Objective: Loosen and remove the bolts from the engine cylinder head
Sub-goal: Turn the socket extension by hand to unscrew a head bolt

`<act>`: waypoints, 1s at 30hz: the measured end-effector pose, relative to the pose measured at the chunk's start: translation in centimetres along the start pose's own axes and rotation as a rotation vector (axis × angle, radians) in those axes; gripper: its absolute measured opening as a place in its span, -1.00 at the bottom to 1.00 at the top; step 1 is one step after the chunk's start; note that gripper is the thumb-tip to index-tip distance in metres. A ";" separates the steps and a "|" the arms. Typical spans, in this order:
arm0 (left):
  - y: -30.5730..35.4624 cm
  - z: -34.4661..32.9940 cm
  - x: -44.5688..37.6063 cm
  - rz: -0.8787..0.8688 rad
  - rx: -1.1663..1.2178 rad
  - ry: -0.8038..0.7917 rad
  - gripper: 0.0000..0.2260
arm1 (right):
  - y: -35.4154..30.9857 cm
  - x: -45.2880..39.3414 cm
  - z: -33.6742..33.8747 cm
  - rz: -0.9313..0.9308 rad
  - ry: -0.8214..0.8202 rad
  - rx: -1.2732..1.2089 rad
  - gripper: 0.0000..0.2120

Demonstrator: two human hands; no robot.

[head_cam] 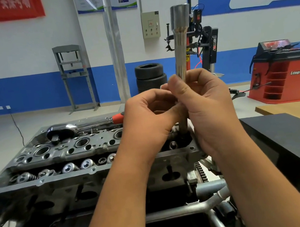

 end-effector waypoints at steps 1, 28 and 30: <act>0.0 -0.1 0.0 0.002 0.023 -0.019 -0.87 | 0.0 0.0 0.1 0.009 0.018 -0.006 -0.65; -0.7 -0.7 -0.1 -0.018 0.024 -0.098 -0.83 | 0.9 0.4 -0.2 -0.033 0.018 -0.052 -0.63; -0.7 -1.1 0.0 0.014 0.056 -0.138 -0.82 | 1.0 0.3 0.0 -0.065 0.039 -0.069 -0.56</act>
Point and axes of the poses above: each hand's wrist, its own x-axis away from the middle knuckle, its own z-axis out of the back of the hand, y = z × x, the point moved 8 cm from there along -x, towards the middle knuckle, and after that the axes turned 9 degrees about y, right-handed, at the moved point
